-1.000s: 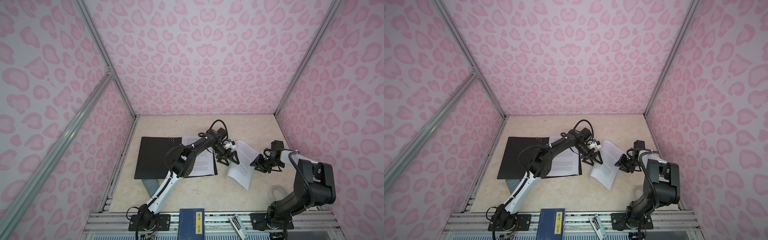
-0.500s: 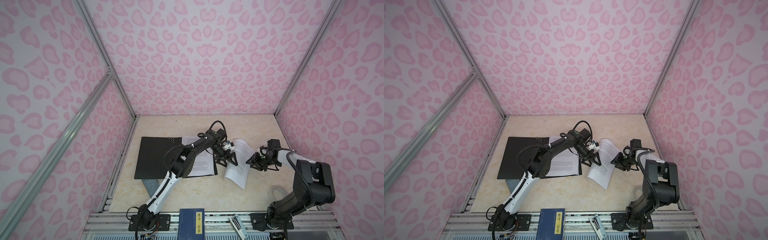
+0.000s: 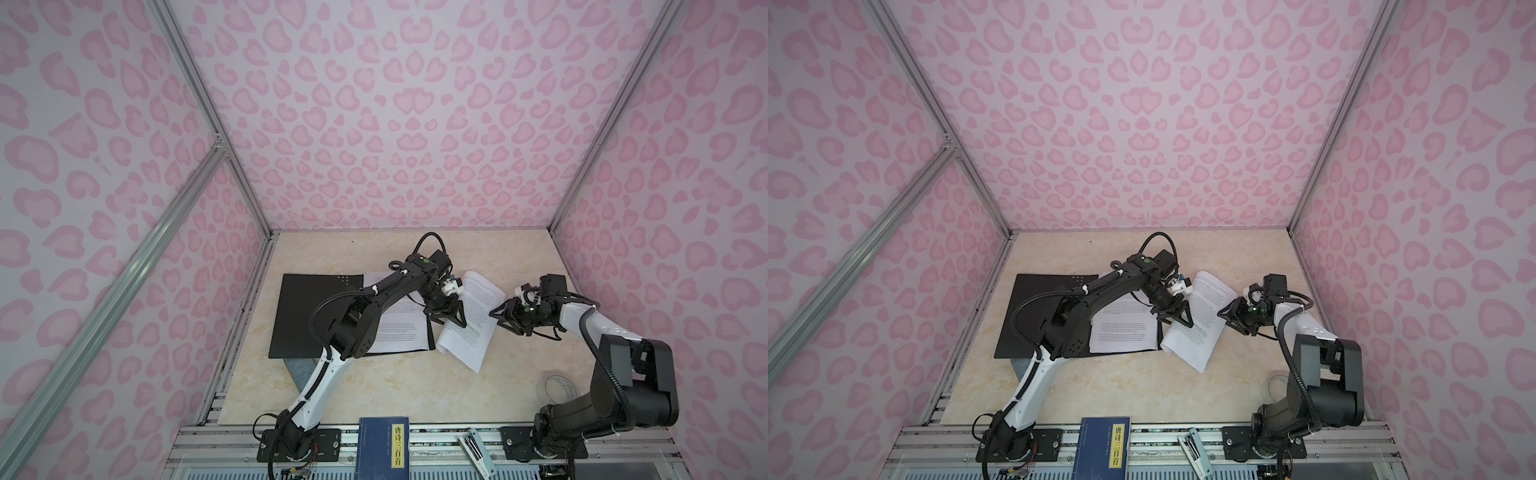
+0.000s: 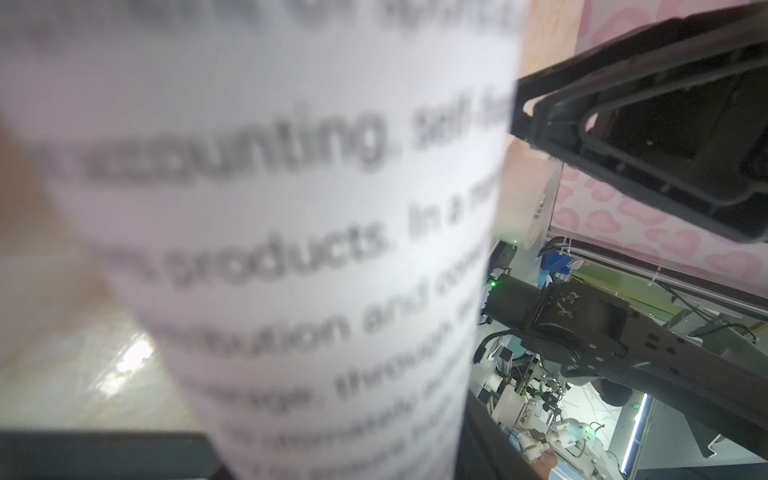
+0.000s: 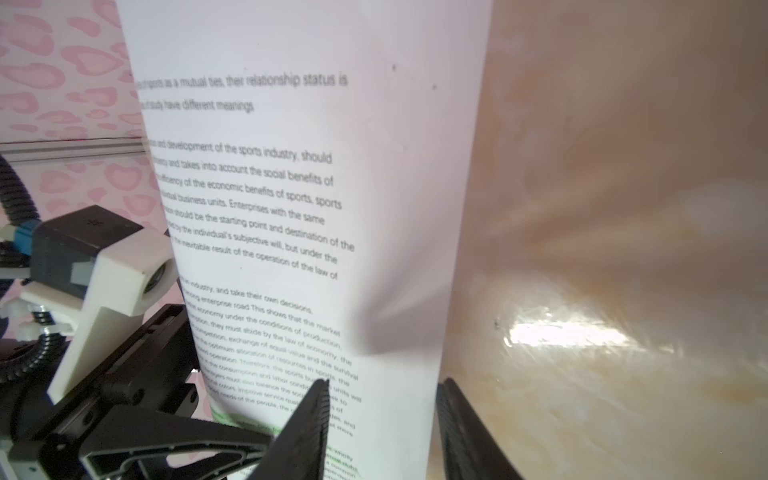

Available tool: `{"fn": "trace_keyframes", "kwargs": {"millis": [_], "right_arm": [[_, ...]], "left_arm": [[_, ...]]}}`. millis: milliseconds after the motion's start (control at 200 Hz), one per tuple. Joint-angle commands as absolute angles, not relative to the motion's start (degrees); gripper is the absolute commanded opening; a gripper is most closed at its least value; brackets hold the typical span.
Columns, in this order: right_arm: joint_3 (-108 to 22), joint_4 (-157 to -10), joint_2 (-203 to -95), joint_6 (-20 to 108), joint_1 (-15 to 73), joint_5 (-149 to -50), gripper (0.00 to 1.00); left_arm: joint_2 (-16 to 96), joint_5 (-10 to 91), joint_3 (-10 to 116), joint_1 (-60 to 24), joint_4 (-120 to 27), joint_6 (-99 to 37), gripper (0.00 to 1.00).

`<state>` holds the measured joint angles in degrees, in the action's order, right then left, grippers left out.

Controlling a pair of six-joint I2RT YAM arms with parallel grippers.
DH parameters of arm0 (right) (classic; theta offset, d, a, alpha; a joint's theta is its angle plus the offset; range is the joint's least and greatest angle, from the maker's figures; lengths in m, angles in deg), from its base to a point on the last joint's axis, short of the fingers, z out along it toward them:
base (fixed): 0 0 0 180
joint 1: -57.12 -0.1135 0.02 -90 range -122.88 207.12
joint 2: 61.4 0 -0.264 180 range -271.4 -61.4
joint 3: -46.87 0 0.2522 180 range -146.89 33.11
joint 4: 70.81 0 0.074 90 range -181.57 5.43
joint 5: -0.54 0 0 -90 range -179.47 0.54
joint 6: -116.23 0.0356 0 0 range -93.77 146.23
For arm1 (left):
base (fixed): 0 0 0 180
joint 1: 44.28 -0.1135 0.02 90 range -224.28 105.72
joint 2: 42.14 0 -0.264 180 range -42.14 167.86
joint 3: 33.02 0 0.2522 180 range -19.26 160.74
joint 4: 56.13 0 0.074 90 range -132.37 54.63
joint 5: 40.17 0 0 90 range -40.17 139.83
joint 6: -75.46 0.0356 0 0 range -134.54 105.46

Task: Put the files into the folder

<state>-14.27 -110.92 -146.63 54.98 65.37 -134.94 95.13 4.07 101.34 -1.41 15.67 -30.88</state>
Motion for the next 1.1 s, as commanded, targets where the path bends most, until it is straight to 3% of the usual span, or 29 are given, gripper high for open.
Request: {"fn": "trace_keyframes", "kwargs": {"millis": [0,240,460,860,1095], "right_arm": [[-14.7,-108.1,-145.4,58.0,65.3,-138.7,0.46],[-16.8,-107.3,-143.3,60.0,63.8,-138.5,0.47],[-17.5,-104.9,-143.5,61.4,61.4,-138.1,0.47],[-20.8,-101.6,-149.8,63.1,54.1,-135.2,0.47],[-21.0,-99.8,-152.4,64.0,51.4,-134.0,0.47]], "left_arm": [[91.3,5.3,98.4,-1.4,13.2,-33.9,0.51],[80.8,16.4,88.6,-3.4,10.6,-35.2,0.51],[70.6,26.1,79.8,-10.8,8.4,-35.8,0.50],[60.9,34.3,65.1,-19.8,1.7,-39.5,0.45],[57.2,38.1,58.2,-20.2,-2.2,-41.4,0.69]]}}
